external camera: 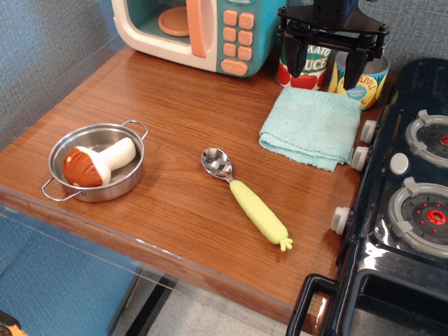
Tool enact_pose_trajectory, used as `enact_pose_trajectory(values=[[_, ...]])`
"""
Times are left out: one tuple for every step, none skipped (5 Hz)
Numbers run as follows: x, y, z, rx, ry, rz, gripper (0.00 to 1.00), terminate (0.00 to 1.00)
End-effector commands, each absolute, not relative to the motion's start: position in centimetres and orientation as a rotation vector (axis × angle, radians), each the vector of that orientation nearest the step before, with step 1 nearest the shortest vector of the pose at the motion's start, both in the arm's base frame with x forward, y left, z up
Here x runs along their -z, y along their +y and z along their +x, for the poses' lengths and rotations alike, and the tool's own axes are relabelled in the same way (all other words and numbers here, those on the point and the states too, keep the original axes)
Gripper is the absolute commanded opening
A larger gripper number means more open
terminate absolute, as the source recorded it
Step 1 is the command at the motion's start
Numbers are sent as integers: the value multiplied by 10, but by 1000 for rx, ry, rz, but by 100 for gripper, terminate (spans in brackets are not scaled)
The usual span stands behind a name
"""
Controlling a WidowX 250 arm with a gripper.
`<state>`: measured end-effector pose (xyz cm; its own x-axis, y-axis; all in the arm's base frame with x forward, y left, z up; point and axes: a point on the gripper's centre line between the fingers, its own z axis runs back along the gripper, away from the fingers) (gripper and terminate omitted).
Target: Pick up spoon and move it to the upper left of the table in front of the microwave.
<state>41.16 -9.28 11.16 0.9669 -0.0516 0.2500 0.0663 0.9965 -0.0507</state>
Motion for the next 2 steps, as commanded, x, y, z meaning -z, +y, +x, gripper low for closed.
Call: enact_pose_trajectory(values=[[-112,-93,412,60,-251,-59,100,0],[-113,-100,406,90,-218,-31,100,0]])
